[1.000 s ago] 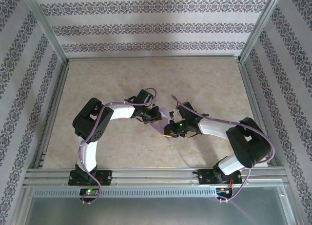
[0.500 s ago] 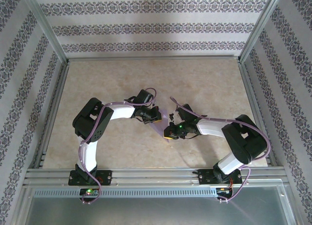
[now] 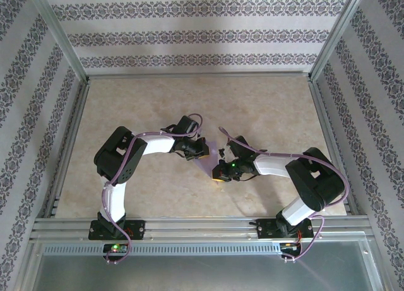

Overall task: Fold a paper plane with a square sheet of paper (fold left side to right side)
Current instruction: Fourth fold the wing at the center of the table.

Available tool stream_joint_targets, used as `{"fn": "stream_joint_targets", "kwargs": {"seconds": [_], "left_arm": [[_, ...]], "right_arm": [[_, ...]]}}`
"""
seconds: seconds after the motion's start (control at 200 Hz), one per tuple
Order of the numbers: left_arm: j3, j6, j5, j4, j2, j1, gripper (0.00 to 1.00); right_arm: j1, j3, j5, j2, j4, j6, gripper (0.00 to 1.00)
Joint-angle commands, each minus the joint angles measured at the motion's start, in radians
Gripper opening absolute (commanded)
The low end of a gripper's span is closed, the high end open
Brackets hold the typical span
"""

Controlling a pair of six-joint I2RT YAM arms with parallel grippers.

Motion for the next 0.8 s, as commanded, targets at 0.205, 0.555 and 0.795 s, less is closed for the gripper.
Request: {"fn": "stream_joint_targets", "kwargs": {"seconds": [0.205,0.555,0.795], "left_arm": [[-0.018,0.024,-0.107,-0.124,0.058,-0.005,0.0],[-0.016,0.024,-0.111,-0.127,0.059,-0.005,0.0],[-0.015,0.025,-0.115,-0.128,0.067,-0.005,0.0]], "right_arm": [[0.015,-0.004,0.027,0.0,-0.064,-0.033,0.01],[0.019,-0.012,0.037,-0.004,-0.082,-0.041,0.01],[0.02,-0.018,0.06,-0.019,-0.096,-0.045,0.01]]}}
